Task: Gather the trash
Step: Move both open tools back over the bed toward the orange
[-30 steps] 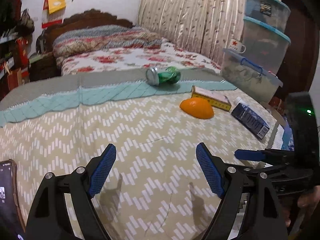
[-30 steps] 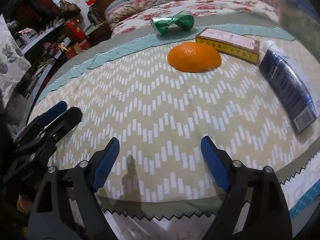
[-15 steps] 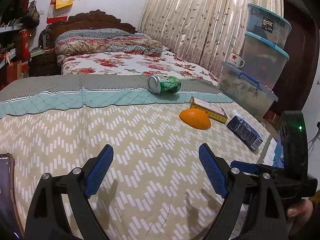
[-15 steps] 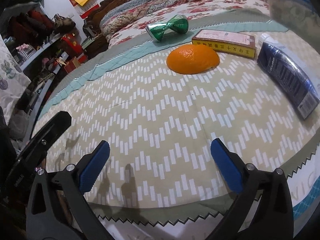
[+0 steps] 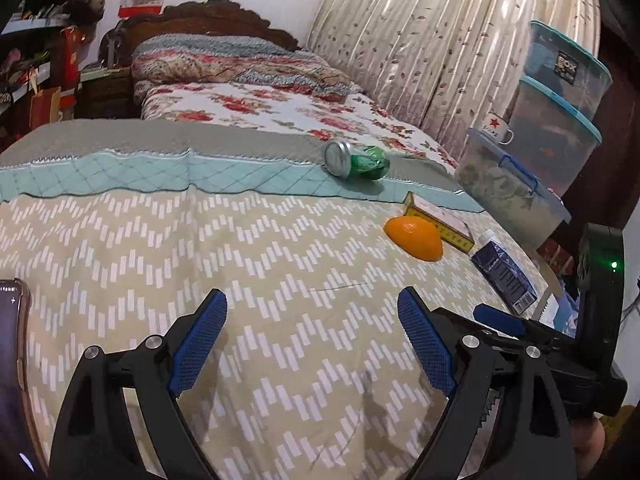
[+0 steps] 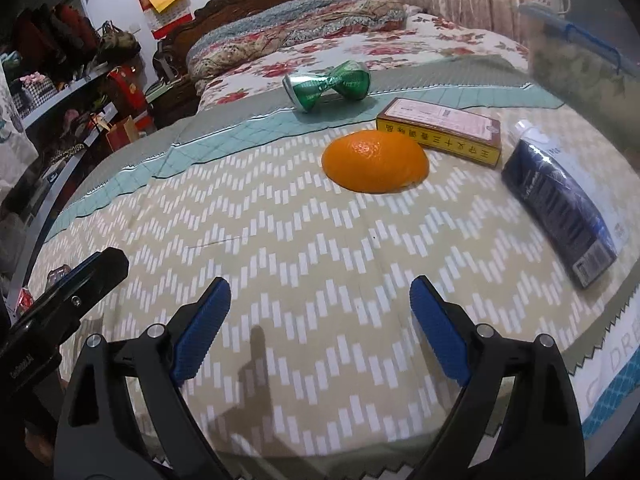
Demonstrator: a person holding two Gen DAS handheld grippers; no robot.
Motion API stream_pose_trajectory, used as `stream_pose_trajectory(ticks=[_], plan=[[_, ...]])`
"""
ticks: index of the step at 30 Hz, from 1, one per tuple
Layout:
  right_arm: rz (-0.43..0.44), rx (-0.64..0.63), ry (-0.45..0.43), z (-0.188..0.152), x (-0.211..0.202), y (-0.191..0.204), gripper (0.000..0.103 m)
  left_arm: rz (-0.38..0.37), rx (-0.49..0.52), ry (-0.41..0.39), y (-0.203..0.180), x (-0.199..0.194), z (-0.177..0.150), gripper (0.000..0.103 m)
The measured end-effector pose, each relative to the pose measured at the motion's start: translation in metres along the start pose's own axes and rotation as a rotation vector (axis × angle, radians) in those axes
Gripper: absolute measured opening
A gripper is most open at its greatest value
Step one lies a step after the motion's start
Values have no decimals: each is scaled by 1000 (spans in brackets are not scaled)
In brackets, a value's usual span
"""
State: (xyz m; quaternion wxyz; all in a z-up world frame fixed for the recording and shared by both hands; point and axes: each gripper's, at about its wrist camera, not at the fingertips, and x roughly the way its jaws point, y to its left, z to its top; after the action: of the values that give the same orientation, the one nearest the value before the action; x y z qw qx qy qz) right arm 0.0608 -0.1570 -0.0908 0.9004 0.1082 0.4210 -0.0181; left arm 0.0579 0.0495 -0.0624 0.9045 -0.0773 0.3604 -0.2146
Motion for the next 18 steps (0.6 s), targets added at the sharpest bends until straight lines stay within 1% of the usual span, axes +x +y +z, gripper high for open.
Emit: stream_pose_trajectory(ticks=[3, 5, 7, 9, 14, 18], plan=[[18, -4, 14, 0, 7, -3, 90, 20, -6, 19, 1, 4, 1, 83], [27, -1, 16, 0, 10, -7, 90, 43, -9, 48, 1, 9, 1, 83], [39, 5, 3, 2, 10, -12, 90, 68, -18, 74, 1, 13, 2, 83], [48, 7, -6, 3, 8, -16, 90, 94, -27, 82, 2, 15, 2, 83], [63, -20, -73, 9, 0, -25, 90, 169, 0, 88, -7, 18, 2, 83], [92, -28, -107, 10, -8, -33, 90, 196, 30, 102, -21, 22, 5, 83]])
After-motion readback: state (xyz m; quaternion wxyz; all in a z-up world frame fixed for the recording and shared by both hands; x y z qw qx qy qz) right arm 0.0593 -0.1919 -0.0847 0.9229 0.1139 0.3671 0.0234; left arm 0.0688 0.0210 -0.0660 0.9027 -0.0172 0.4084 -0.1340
